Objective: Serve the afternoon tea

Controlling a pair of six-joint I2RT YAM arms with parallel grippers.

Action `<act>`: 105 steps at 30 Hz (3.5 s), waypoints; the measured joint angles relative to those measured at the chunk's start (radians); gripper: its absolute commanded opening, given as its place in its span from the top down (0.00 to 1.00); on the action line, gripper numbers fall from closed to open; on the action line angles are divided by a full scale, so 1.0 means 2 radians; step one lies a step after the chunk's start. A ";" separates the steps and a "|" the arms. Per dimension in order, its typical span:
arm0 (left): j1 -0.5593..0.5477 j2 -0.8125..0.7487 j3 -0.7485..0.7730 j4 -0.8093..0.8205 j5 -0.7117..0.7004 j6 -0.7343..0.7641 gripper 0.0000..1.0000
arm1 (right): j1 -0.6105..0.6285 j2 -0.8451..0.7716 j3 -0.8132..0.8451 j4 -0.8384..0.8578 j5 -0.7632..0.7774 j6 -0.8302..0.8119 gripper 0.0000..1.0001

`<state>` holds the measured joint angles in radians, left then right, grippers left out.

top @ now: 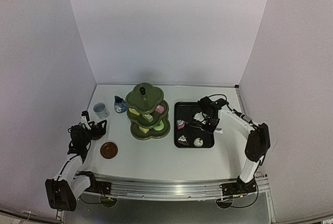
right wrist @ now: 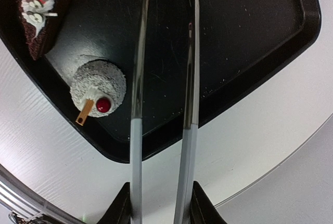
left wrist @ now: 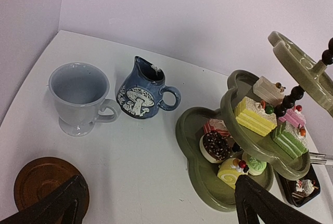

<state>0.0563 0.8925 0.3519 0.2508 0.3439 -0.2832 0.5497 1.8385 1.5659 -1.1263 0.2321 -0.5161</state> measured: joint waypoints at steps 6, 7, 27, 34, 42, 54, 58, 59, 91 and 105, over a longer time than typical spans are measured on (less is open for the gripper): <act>0.000 0.000 0.000 0.000 0.000 0.000 0.00 | 0.031 0.000 0.007 0.001 0.005 -0.002 0.71; 0.000 0.000 0.000 0.000 0.000 0.000 0.00 | 0.035 0.000 0.005 0.002 0.005 -0.002 0.71; 0.002 0.002 0.000 0.000 0.000 0.003 0.00 | 0.059 -0.028 -0.011 0.004 0.010 0.079 1.00; 0.002 0.005 0.000 0.000 0.000 0.003 0.00 | 0.041 -0.063 0.043 0.008 0.022 0.169 1.00; 0.002 0.007 0.000 0.001 0.003 0.003 0.00 | 0.040 -0.063 0.177 0.003 0.035 0.276 1.00; 0.002 0.006 0.010 0.001 0.058 0.023 0.01 | 0.135 0.050 0.405 0.014 0.037 0.332 1.00; -0.003 0.004 0.020 0.000 0.089 0.037 0.01 | 0.151 0.079 0.411 0.010 0.034 0.326 1.00; -0.007 0.002 0.021 0.000 0.098 0.041 0.01 | 0.153 0.085 0.411 0.008 0.032 0.325 1.00; -0.026 -0.011 0.022 -0.008 0.123 0.064 0.01 | 0.174 0.113 0.424 -0.019 0.004 0.267 0.71; -0.026 -0.011 0.022 -0.008 0.119 0.065 0.01 | 0.174 0.105 0.439 -0.019 0.007 0.271 0.72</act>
<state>0.0048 0.8709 0.3965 0.2348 0.5821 -0.1535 0.8986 2.0493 2.4437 -1.1643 0.2463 0.0257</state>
